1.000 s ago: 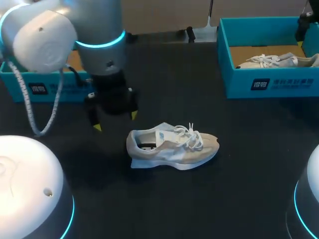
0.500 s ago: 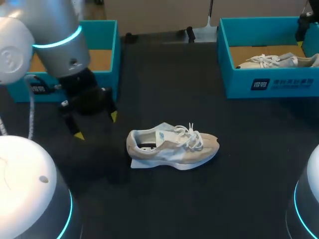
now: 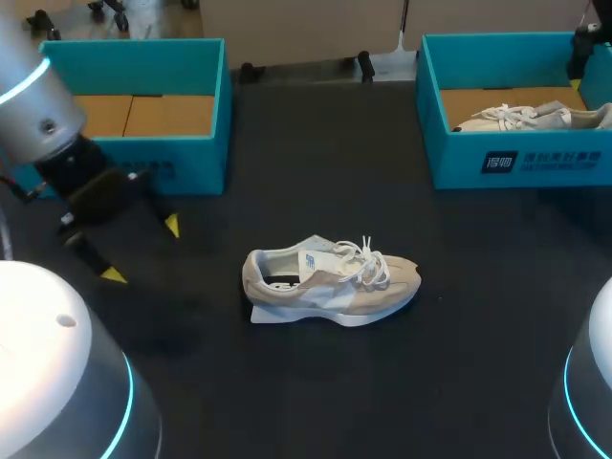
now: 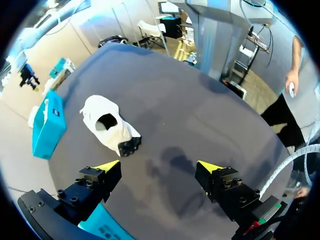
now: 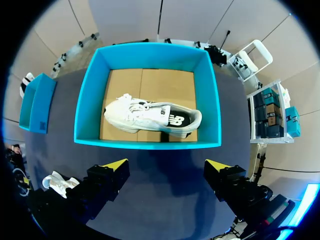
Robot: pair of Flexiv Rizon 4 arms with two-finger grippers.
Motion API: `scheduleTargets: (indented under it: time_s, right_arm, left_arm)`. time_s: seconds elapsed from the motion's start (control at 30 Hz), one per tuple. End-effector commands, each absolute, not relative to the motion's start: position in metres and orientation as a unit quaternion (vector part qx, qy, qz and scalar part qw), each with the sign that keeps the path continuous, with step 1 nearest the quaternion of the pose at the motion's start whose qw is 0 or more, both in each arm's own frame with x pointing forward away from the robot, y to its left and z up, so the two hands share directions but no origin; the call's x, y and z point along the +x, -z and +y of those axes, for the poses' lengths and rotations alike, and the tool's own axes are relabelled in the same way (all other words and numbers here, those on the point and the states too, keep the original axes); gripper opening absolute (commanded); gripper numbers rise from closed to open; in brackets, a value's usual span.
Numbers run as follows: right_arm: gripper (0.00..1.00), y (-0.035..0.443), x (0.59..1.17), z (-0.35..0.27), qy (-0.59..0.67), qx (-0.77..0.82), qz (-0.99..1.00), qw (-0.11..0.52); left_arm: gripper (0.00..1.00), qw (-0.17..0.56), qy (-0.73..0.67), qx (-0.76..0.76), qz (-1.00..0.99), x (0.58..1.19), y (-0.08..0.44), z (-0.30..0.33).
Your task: Take the shoe out of the shoebox, open the shoe tongue, remove and reinsert the insole, then place the shoe into the shoebox
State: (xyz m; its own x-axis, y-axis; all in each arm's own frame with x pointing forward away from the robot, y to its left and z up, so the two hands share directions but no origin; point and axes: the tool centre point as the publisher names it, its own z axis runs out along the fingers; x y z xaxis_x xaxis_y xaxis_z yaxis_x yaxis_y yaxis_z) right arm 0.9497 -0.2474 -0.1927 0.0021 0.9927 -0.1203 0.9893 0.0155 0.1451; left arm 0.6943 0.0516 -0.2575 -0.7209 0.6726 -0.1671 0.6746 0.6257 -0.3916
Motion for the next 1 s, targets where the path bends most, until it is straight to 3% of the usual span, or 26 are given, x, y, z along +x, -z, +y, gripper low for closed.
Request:
scheduleTargets:
  time_s: [0.03,0.63,1.0]
  right_arm:
    - [1.0,0.193,0.95,-0.247,-0.009,0.701,0.706,0.094]
    - [1.0,0.193,0.95,-0.247,-0.009,0.701,0.706,0.094]
    - [1.0,0.193,0.95,-0.247,-0.009,0.701,0.706,0.094]
  left_arm:
    - [1.0,0.128,0.278,0.317,0.898,0.691,0.263,0.069]
    - [1.0,0.125,0.291,0.311,0.896,0.691,0.263,0.076]
    - [1.0,0.123,0.421,0.159,0.884,0.72,0.283,0.105]
